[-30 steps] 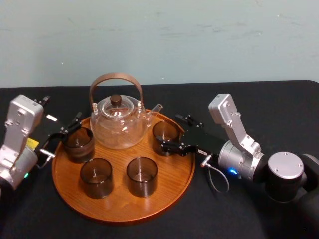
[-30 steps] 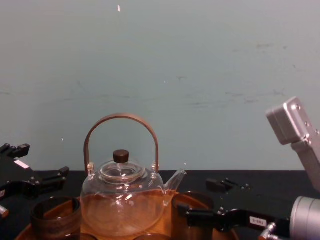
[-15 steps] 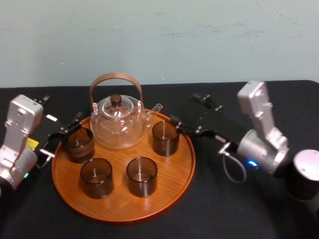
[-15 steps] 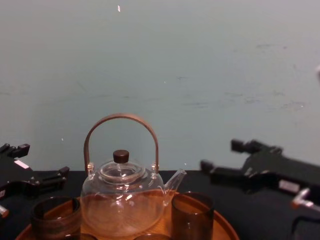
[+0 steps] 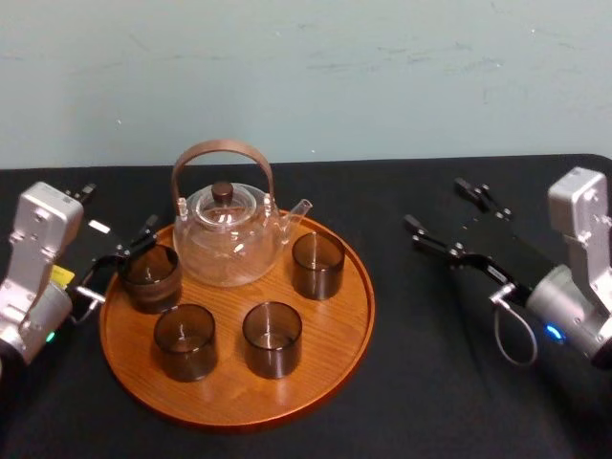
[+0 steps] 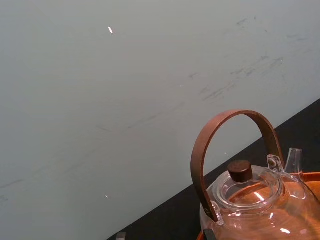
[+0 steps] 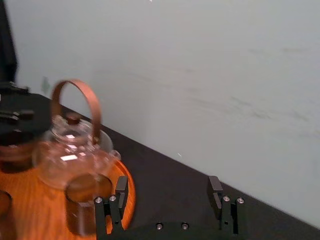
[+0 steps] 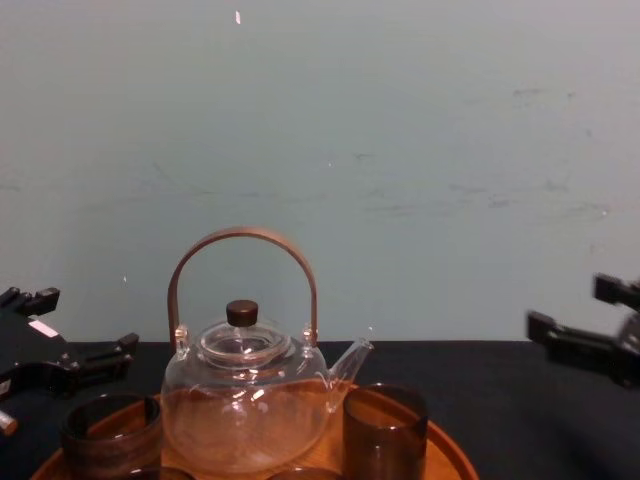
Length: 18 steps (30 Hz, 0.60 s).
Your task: Pick up the glass from the table and place it on the tray.
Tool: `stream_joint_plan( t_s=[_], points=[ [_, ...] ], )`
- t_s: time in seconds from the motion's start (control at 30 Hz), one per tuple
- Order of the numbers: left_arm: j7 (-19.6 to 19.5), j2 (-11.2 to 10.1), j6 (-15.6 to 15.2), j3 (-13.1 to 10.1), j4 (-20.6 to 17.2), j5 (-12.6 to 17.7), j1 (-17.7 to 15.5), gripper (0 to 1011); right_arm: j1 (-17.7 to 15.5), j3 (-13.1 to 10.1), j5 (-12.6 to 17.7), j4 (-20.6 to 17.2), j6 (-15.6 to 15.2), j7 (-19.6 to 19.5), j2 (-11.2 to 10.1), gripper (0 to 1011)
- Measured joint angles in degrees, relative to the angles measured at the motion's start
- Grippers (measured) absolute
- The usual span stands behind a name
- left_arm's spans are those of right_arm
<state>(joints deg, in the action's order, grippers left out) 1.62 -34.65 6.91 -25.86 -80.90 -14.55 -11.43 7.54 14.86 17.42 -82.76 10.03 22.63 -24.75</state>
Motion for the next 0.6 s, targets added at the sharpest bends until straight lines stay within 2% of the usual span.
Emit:
stream_joint_plan(
  t_s=[0.17,0.6],
  points=[
    [0.0,0.0,0.0,0.0,0.0,0.0,0.0,1002,-1.9,-1.7,-1.0,0.1,0.1,-2.1,0.1,1002],
    [0.0,0.0,0.0,0.0,0.0,0.0,0.0,1001,-1.4,-1.2,-0.9,0.1,0.2,-1.5,0.1,1002]
  ],
)
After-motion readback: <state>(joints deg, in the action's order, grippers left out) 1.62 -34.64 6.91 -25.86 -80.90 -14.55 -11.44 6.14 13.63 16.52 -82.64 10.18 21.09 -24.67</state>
